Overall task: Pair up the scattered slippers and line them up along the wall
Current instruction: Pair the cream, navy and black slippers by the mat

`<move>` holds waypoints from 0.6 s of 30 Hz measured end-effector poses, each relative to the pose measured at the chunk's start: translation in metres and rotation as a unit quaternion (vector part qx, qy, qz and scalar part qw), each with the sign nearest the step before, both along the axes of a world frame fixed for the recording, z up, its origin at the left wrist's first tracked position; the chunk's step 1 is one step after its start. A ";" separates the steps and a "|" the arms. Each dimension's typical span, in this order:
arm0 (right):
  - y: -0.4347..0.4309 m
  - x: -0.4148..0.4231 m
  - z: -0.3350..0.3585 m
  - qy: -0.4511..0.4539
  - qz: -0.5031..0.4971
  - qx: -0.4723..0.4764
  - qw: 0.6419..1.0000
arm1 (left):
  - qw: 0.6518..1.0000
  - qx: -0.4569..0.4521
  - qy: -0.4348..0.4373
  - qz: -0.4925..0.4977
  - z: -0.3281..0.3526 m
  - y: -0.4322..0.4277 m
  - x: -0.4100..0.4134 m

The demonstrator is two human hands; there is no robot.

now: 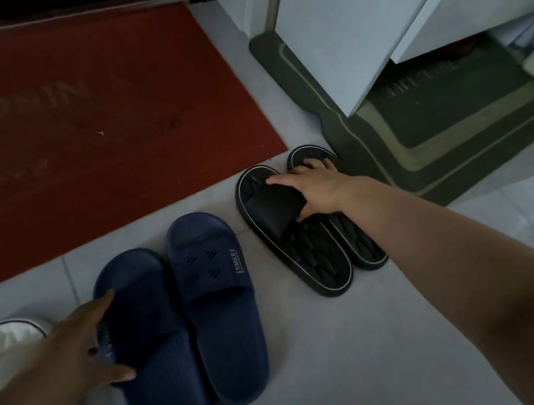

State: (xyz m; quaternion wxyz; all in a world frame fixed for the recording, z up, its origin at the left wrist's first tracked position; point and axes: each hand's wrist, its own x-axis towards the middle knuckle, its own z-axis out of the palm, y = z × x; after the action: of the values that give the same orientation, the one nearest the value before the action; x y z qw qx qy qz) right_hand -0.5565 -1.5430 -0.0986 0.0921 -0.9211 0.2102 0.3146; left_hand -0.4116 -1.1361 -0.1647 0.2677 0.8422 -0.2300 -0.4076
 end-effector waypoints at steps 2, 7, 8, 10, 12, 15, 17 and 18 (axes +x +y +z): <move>-0.001 -0.006 -0.001 -0.020 -0.001 0.004 1.000 | 1.000 -0.017 0.003 0.003 -0.006 0.004 0.000; -0.003 -0.018 -0.004 -0.060 0.008 -0.008 0.998 | 0.999 -0.039 0.028 0.022 0.010 -0.001 -0.008; -0.002 -0.018 -0.002 -0.055 0.009 -0.008 0.998 | 0.998 -0.039 0.034 0.030 0.013 -0.003 -0.010; 0.003 -0.016 0.004 -0.041 0.010 -0.004 0.999 | 0.996 -0.044 0.055 0.047 0.016 -0.005 -0.012; 0.018 -0.014 0.009 -0.044 0.023 0.019 0.999 | 0.995 -0.052 0.061 0.059 0.020 -0.009 -0.015; 0.061 -0.007 0.013 -0.073 0.064 0.125 0.987 | 0.995 -0.048 0.059 0.062 0.033 -0.014 -0.019; 0.092 -0.001 0.013 -0.085 0.054 0.233 0.967 | 0.996 -0.045 0.054 0.051 0.041 -0.016 -0.018; 0.104 0.003 0.013 -0.089 0.037 0.279 0.955 | 0.997 -0.045 0.051 0.047 0.044 -0.017 -0.018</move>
State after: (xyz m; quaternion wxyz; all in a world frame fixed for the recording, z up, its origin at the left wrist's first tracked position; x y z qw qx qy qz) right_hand -0.5534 -1.4395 -0.0856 0.3525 -0.8899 0.0707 0.2807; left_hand -0.4293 -1.1534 -0.1203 0.3356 0.8173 -0.1938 -0.4264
